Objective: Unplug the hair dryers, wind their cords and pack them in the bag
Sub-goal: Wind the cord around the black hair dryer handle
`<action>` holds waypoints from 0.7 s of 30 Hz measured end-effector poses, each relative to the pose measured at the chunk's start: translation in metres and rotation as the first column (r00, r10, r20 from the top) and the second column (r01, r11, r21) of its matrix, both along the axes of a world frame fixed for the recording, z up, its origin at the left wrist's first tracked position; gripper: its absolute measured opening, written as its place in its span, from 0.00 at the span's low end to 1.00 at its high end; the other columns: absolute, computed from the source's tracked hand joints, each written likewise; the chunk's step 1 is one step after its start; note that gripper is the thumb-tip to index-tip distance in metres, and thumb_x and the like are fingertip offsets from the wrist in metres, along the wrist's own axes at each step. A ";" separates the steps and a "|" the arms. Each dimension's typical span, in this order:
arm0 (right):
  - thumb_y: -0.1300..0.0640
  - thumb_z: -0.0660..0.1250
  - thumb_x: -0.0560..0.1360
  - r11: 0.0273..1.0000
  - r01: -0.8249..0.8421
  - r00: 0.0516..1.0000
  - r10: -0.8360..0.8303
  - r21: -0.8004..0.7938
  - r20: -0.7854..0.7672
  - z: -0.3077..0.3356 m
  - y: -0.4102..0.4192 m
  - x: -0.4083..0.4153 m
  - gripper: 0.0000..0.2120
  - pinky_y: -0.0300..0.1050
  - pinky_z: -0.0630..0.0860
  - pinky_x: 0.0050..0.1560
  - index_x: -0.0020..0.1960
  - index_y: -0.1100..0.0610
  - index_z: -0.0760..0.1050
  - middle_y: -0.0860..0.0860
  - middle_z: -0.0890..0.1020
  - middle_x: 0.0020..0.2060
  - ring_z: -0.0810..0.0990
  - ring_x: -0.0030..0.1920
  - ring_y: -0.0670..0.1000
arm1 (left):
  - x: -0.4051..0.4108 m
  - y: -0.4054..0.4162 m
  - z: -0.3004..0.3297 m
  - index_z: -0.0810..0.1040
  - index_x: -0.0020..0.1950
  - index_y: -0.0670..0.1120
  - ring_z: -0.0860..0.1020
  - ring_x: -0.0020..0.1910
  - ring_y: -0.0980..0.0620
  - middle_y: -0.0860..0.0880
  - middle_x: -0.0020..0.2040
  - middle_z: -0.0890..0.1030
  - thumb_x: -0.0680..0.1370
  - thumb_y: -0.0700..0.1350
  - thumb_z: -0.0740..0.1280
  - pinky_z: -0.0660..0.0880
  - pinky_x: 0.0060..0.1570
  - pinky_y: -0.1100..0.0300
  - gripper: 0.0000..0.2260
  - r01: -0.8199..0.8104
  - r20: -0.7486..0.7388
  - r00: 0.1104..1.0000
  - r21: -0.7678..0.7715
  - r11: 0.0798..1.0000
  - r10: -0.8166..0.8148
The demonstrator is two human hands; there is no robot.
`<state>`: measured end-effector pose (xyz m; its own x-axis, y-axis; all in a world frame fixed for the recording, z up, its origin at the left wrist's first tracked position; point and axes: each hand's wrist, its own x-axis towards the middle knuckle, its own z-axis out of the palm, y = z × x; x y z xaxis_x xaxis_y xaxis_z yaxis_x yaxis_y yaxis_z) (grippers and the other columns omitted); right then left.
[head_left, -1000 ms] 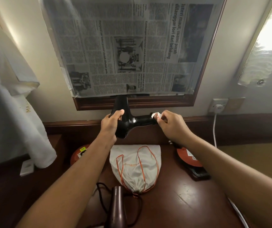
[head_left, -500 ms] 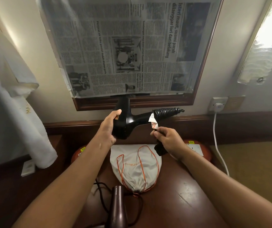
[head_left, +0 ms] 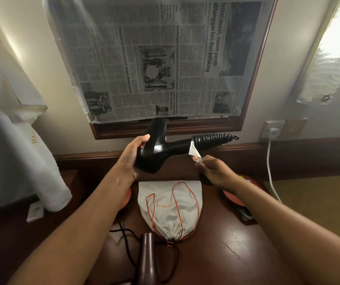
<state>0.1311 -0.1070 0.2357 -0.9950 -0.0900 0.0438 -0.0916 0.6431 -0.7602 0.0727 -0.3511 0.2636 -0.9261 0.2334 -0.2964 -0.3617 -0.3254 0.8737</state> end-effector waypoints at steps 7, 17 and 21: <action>0.36 0.64 0.73 0.979 -0.150 0.988 0.145 0.139 0.045 0.005 0.015 -0.009 0.15 0.44 0.76 0.52 0.46 0.46 0.80 0.43 0.80 0.41 0.77 0.47 0.44 | 0.004 -0.006 0.004 0.78 0.51 0.41 0.81 0.35 0.48 0.44 0.38 0.82 0.74 0.53 0.64 0.77 0.39 0.59 0.15 0.195 0.040 0.979 0.072 0.978 -0.198; 0.51 0.69 0.74 0.749 -0.384 0.921 0.355 0.540 0.163 0.062 0.026 -0.028 0.11 0.39 0.71 0.53 0.55 0.53 0.80 0.46 0.74 0.49 0.73 0.50 0.45 | 0.007 -0.014 -0.006 0.76 0.60 0.41 0.81 0.40 0.48 0.43 0.44 0.82 0.74 0.53 0.65 0.77 0.39 0.58 0.20 0.346 0.059 0.938 -0.098 0.933 -0.341; 0.43 0.71 0.71 0.620 -0.361 0.904 0.415 0.696 0.100 0.067 0.030 -0.029 0.12 0.39 0.72 0.47 0.46 0.50 0.78 0.45 0.69 0.46 0.71 0.46 0.45 | 0.007 -0.007 -0.016 0.75 0.61 0.42 0.80 0.43 0.47 0.43 0.47 0.81 0.72 0.54 0.67 0.76 0.39 0.57 0.22 0.340 0.074 0.940 -0.186 0.922 -0.332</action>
<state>0.1020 -0.0767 0.3029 -0.8574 -0.4976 -0.1309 -0.4876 0.8671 -0.1021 0.0798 -0.3585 0.2471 -0.7895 0.4634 -0.4024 -0.4564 -0.0047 0.8898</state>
